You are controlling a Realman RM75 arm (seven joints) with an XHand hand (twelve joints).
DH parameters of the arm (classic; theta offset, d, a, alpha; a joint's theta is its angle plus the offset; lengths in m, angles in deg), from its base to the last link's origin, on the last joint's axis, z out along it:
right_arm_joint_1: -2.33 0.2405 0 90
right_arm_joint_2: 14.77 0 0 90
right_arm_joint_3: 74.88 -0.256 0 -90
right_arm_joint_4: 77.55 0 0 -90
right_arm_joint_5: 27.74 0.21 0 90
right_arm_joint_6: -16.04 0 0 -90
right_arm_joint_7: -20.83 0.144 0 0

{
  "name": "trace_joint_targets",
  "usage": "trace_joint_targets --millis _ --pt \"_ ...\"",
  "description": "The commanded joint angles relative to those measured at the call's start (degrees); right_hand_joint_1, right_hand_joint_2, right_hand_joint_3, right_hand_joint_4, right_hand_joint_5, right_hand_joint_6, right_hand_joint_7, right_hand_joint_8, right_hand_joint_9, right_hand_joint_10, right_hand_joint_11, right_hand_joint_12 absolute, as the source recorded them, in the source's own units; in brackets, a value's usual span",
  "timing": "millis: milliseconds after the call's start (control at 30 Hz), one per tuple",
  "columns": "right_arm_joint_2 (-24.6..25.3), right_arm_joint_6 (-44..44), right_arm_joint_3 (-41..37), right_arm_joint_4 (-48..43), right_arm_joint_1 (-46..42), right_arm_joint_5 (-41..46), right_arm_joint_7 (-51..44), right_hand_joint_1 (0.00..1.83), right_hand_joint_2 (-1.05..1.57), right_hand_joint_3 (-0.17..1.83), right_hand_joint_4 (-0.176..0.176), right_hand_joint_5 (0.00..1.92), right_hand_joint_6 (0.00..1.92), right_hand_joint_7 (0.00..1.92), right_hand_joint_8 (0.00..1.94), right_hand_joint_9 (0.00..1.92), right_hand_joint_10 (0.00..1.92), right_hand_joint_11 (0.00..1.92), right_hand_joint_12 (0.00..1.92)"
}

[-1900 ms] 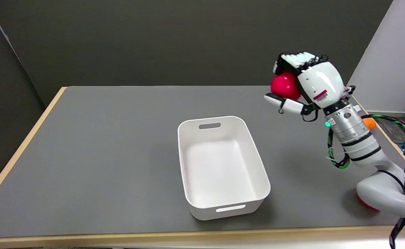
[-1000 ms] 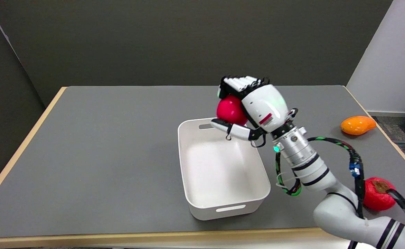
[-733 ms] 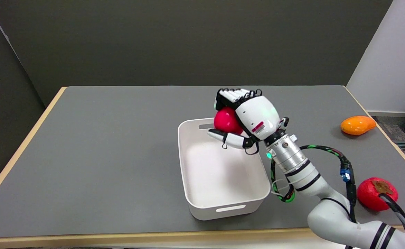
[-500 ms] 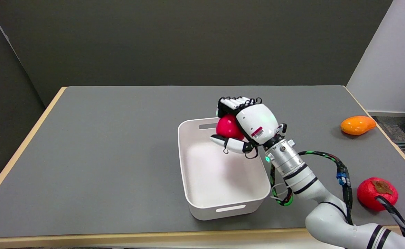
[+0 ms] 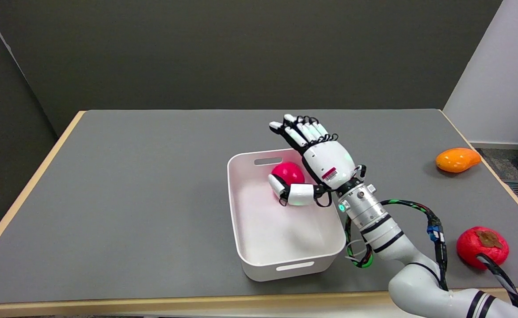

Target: Place the red apple into the white box.

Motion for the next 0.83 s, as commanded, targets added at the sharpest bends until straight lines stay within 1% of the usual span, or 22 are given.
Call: trace_joint_targets --millis 33,100,200,267,333,400,467,533,600,633,700,833 --pt "-3.25 -5.97 1.34 -8.67 -0.2 -0.12 4.02 0.26 0.63 0.98 0.132 0.05 0.34 0.0 0.1 0.0 0.3 0.0 0.9" --pt "-4.4 -7.68 0.6 -10.55 -0.24 -0.81 3.12 0.26 0.62 0.98 0.128 0.05 0.35 0.0 0.1 0.0 0.28 0.0 0.89" --pt "-7.53 -11.72 -2.1 -12.48 -1.44 0.62 -0.68 0.26 0.66 0.9 0.12 0.07 0.33 0.0 0.13 0.0 0.28 0.0 0.89" --pt "-10.04 -15.01 -5.8 -13.27 -4.77 4.44 -3.9 0.24 0.61 0.98 0.116 0.06 0.39 0.01 0.18 0.0 0.29 0.0 0.89" --pt "-11.68 -17.72 -8.91 -13.54 -8.27 7.37 -6.3 0.25 0.6 0.98 0.116 0.08 0.4 0.05 0.15 0.02 0.28 0.0 0.91" --pt "-12.85 -21.42 -12.04 -13.51 -12.34 10.55 -7.45 0.28 0.62 0.99 0.114 0.11 0.43 0.08 0.2 0.04 0.3 0.0 0.94" --pt "-13.07 -23.75 -13.47 -13.18 -15.34 12.58 -6.93 0.5 0.62 1.05 0.109 0.1 0.49 0.07 0.31 0.0 0.35 0.01 0.87" --pt "-13.0 -24.51 -13.87 -12.85 -16.7 13.01 -7.1 0.49 0.64 1.06 0.106 0.12 0.5 0.09 0.33 0.0 0.43 0.01 0.88" --pt "-12.6 -25.03 -13.85 -12.27 -17.56 13.01 -7.37 0.32 0.64 1.01 0.11 0.14 0.45 0.13 0.28 0.03 0.46 0.0 0.96" --pt "-12.22 -25.58 -13.85 -11.8 -18.1 13.01 -7.37 0.27 0.65 0.99 0.111 0.15 0.44 0.15 0.27 0.04 0.47 0.0 0.99" --pt "-11.68 -26.33 -13.87 -11.23 -18.81 13.37 -7.36 0.26 0.65 1.01 0.11 0.16 0.45 0.16 0.27 0.04 0.49 0.0 0.99" --pt "-11.5 -28.24 -13.89 -10.54 -19.85 17.34 -7.37 0.26 0.65 1.01 0.108 0.17 0.46 0.18 0.28 0.05 0.51 0.0 1.0"
